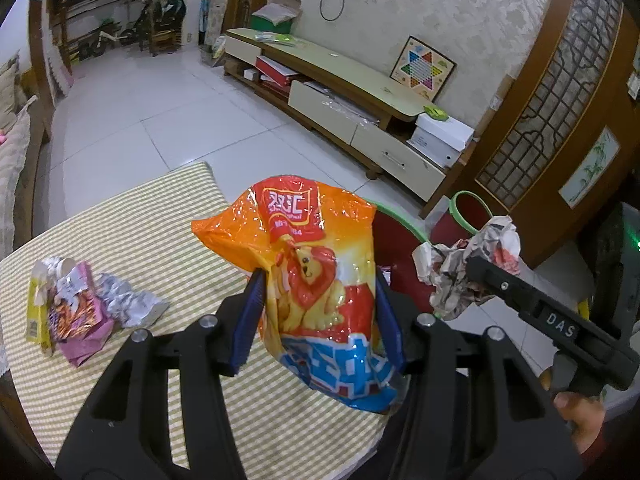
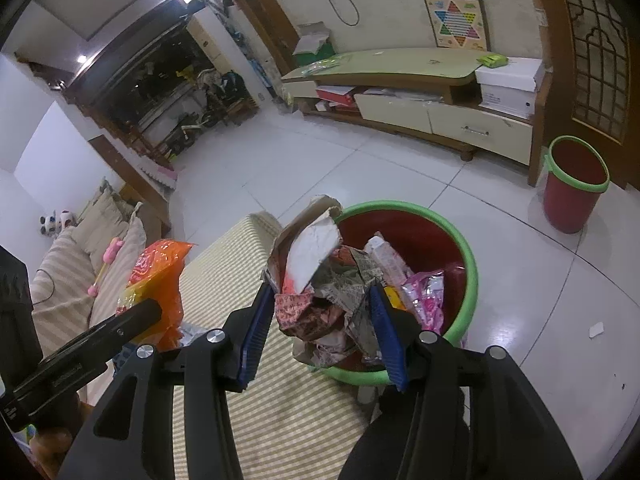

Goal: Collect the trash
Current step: 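Carry both items over the red bin and open both grippers to drop them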

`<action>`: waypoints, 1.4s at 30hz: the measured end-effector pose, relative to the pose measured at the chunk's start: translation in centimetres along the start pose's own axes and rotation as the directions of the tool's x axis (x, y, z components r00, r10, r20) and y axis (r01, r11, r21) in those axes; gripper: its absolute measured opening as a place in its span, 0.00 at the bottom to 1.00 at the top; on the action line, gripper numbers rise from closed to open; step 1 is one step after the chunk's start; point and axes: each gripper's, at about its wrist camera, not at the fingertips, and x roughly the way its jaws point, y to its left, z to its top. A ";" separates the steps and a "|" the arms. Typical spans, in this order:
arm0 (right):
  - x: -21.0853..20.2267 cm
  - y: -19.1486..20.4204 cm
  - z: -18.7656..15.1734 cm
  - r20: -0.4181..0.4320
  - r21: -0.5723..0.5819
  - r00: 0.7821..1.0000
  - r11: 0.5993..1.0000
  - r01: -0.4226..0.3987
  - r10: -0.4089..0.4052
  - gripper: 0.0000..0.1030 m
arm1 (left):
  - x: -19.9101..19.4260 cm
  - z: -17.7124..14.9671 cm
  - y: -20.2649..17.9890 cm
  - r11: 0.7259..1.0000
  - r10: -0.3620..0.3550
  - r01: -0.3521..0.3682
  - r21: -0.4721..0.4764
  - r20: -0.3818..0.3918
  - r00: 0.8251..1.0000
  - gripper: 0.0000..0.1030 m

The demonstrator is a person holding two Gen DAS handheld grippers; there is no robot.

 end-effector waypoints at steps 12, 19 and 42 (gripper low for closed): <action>0.9 -1.8 0.7 -0.001 0.021 1.000 0.999 0.030 -0.030 0.47 | 3.3 1.0 -1.7 0.999 -0.026 0.026 0.026 -0.037 0.999 0.48; 1.8 -2.4 0.7 -0.010 0.025 0.999 0.999 0.037 -0.037 0.47 | 5.2 1.6 -2.4 0.999 -0.029 0.032 0.041 -0.060 0.998 0.48; 3.9 -2.6 1.2 -0.038 0.009 0.998 0.999 0.049 -0.049 0.48 | 7.9 2.4 -3.3 0.999 -0.036 0.040 0.036 -0.110 0.993 0.49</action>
